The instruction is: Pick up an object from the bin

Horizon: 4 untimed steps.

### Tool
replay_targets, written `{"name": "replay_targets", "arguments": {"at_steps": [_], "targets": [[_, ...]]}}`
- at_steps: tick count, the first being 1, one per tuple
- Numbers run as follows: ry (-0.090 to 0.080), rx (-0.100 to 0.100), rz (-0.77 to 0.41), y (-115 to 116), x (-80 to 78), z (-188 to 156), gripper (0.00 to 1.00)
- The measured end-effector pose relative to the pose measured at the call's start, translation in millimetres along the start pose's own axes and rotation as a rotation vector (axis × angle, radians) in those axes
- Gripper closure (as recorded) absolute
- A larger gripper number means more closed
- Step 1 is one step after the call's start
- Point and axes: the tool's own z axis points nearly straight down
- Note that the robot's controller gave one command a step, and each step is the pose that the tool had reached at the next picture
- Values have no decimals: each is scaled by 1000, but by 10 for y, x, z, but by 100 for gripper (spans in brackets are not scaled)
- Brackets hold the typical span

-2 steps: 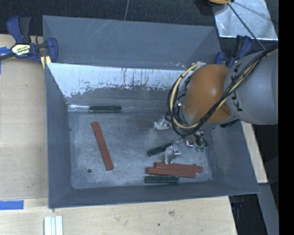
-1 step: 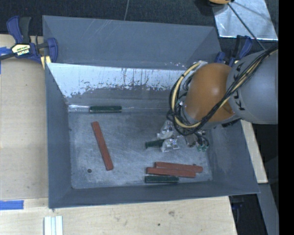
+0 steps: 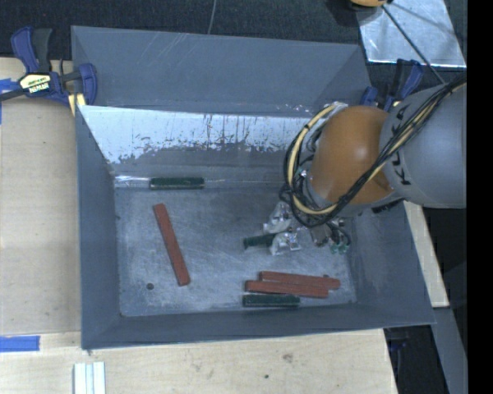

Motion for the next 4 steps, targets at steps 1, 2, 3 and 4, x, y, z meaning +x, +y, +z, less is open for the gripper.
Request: {"name": "replay_targets", "arguments": {"at_steps": [1, 2, 3, 4], "targets": [[2, 0, 0, 1, 3, -9, 100], [7, -1, -1, 3, 12, -54, 100], [6, -1, -1, 1, 3, -122, 100], [4, -1, -2, -1, -2, -153, 100]]}}
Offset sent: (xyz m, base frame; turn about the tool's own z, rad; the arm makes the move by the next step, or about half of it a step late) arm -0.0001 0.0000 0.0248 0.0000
